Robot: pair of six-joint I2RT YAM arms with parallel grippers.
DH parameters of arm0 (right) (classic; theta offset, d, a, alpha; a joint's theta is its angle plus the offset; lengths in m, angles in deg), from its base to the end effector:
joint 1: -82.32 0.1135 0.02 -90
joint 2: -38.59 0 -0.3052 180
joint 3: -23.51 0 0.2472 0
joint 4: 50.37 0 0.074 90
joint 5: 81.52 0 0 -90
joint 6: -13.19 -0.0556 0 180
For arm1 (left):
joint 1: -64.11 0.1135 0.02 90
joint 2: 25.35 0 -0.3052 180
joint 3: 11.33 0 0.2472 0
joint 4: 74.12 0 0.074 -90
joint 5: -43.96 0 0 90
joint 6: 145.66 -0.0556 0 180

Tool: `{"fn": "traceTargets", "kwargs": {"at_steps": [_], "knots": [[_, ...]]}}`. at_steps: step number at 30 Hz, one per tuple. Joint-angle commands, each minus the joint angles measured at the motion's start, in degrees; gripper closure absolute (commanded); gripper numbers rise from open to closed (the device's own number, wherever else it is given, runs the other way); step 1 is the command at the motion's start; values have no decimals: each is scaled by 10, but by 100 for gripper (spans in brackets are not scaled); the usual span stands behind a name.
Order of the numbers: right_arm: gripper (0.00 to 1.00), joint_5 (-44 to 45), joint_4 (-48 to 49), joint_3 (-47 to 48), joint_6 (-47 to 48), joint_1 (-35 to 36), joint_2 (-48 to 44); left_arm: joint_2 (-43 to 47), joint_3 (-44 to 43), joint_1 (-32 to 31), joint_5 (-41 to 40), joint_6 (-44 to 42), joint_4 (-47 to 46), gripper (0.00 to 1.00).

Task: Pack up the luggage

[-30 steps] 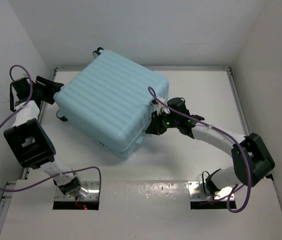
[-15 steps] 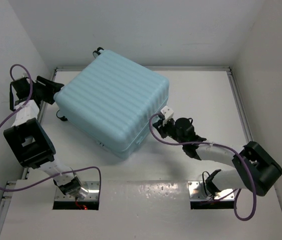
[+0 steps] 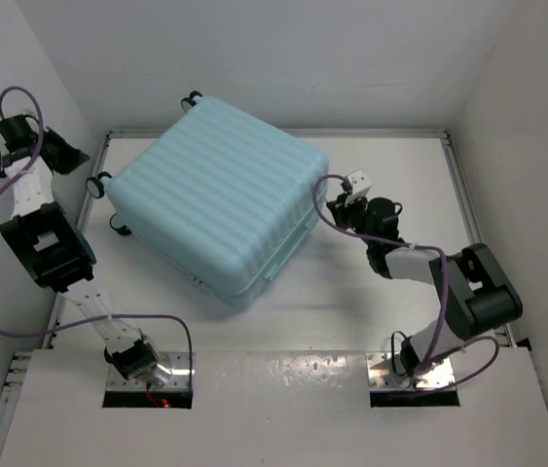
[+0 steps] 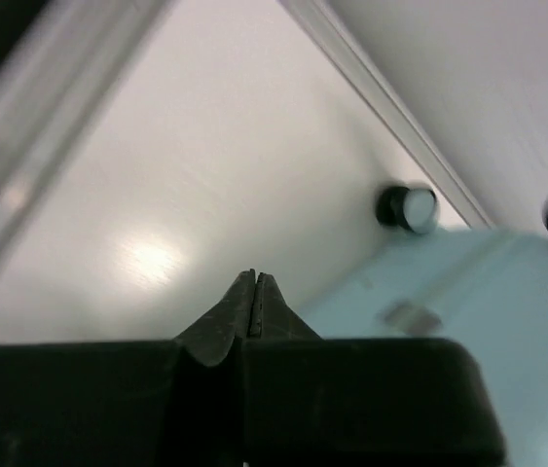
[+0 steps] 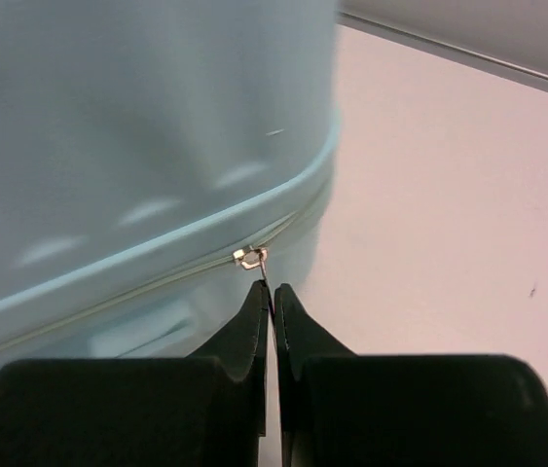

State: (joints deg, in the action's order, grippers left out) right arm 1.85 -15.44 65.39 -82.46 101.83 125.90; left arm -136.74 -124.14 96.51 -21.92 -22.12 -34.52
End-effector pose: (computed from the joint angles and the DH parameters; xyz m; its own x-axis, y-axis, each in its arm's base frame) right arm 0.2865 0.1083 0.2187 -0.2141 0.0279 -0.9764 -0.4197 0.9000 0.1177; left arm 0.4145 0.2361 0.3267 -0.3147 -0.7969 -0.5156 -0.4699 0.6028 -0.6449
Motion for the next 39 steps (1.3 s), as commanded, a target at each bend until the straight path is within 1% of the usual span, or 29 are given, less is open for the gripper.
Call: {"fn": "traceTargets", "kwargs": {"at_steps": [1, 2, 3, 4, 5, 7, 8, 10, 13, 15, 16, 18, 19, 21, 22, 25, 26, 27, 28, 29, 30, 31, 32, 34, 35, 36, 37, 38, 39], "knots": [[100, 12, 20, 47, 5, -69, 45, -50, -111, 9, -36, -105, 8, 100], [100, -13, 26, 56, -1, -75, 56, -68, -138, 4, -29, -125, 31, 100], [100, -31, 30, 90, -4, -89, 76, -108, -168, -1, -21, -167, 47, 100], [100, -42, 31, 100, -5, -103, 98, -127, -224, -13, -14, -181, 66, 100], [100, -77, 41, 124, -15, -118, 122, -141, -237, -13, -7, -189, 75, 100], [100, -104, 50, 174, -25, -145, 159, -162, -249, -29, 11, -204, 75, 100], [100, -135, 54, 184, -34, -148, 185, -162, -249, -36, 17, -210, 75, 100], [100, -154, 81, 233, -49, -158, 224, -171, -249, -50, 38, -222, 75, 100], [100, -203, 111, 293, -71, -179, 287, -176, -238, -59, 44, -228, 75, 100], [100, -233, 126, 328, -89, -186, 323, -182, -231, -72, 23, -233, 75, 100], [100, -241, 140, 352, -94, -188, 361, -182, -231, -72, 22, -239, 75, 100], [100, -262, 148, 388, -101, -192, 385, -194, -247, -83, -1, -246, 75, 100], [100, -263, 151, 416, -104, -192, 422, -194, -258, -92, -11, -254, 75, 100], [100, -274, 147, 466, -116, -192, 458, -200, -265, -101, -17, -262, 75, 100], [100, -276, 146, 482, -118, -192, 467, -200, -265, -106, -17, -262, 75, 100], [100, -290, 143, 491, -125, -194, 466, -191, -273, -106, -33, -256, 75, 100], [100, -299, 141, 489, -127, -191, 461, -185, -280, -106, -46, -256, 75, 79], [100, -300, 140, 481, -129, -192, 458, -177, -285, -106, -46, -256, 75, 65], [100, -305, 138, 478, -127, -191, 452, -155, -285, -89, 4, -262, 75, 50], [100, -306, 138, 472, -128, -192, 449, -140, -285, -82, 30, -281, 75, 41], [100, -307, 137, 464, -124, -192, 438, -125, -291, -74, 64, -310, 111, 30], [100, -309, 130, 454, -124, -191, 435, -108, -291, -62, 112, -383, 127, 19], [100, -309, 128, 449, -122, -190, 423, -72, -291, -33, 197, -417, 137, 11], [100, -311, 123, 432, -113, -185, 417, -44, -291, 1, 221, -458, 170, 7], [100, -311, 120, 430, -111, -186, 414, -37, -303, 19, 241, -518, 194, 6], [100, -312, 115, 429, -111, -182, 409, -37, -353, 48, 270, -562, 233, 13], [100, -307, 111, 427, -109, -180, 408, -48, -387, 49, 260, -615, 353, 15], [100, -305, 106, 431, -107, -179, 407, -48, -415, 49, 244, -758, 424, 16], [100, -305, 104, 431, -106, -176, 404, -48, -413, 34, 172, -787, 468, 16]]}}
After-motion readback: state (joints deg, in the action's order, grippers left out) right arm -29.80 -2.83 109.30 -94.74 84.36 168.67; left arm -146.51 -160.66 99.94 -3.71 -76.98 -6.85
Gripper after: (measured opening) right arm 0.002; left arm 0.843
